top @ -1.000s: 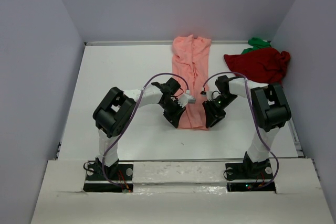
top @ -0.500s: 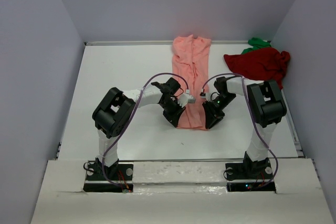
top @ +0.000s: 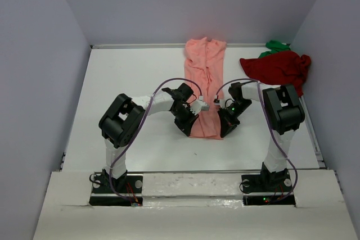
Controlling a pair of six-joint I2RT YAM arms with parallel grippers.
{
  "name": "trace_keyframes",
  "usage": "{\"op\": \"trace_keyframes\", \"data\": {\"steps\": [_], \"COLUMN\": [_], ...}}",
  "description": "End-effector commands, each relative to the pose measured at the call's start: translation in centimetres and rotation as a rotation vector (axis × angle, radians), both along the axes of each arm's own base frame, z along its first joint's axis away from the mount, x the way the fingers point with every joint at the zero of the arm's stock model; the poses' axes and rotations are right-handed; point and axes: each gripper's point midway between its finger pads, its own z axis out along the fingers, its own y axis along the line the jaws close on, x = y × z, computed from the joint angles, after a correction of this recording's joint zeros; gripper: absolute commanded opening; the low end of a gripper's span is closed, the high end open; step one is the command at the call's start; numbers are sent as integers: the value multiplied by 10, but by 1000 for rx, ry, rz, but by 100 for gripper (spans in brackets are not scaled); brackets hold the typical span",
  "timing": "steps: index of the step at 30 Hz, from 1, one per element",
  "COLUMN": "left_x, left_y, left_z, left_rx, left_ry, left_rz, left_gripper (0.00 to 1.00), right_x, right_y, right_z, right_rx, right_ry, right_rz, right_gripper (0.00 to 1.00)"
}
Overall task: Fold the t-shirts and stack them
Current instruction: Fold the tshirt
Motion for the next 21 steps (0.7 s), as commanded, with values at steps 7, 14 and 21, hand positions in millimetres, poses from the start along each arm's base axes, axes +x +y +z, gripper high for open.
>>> {"op": "trace_keyframes", "data": {"steps": [7,14,21], "left_x": [14,20,25], "left_y": [-4,-3,1], "left_z": [47,69,77], "left_rx": [-45,-59,-54], "left_ry": [-124,-192,-244], "left_rz": [-19,-13,-1], "left_gripper": [0,0,0], "right_x": [18,27,44], "right_y": [-2,-1,3], "right_z": [22,45,66], "right_rx": [6,14,24], "right_ry": [-123,-186,-244], "right_rz": [13,13,8], "right_gripper": [0,0,0]}}
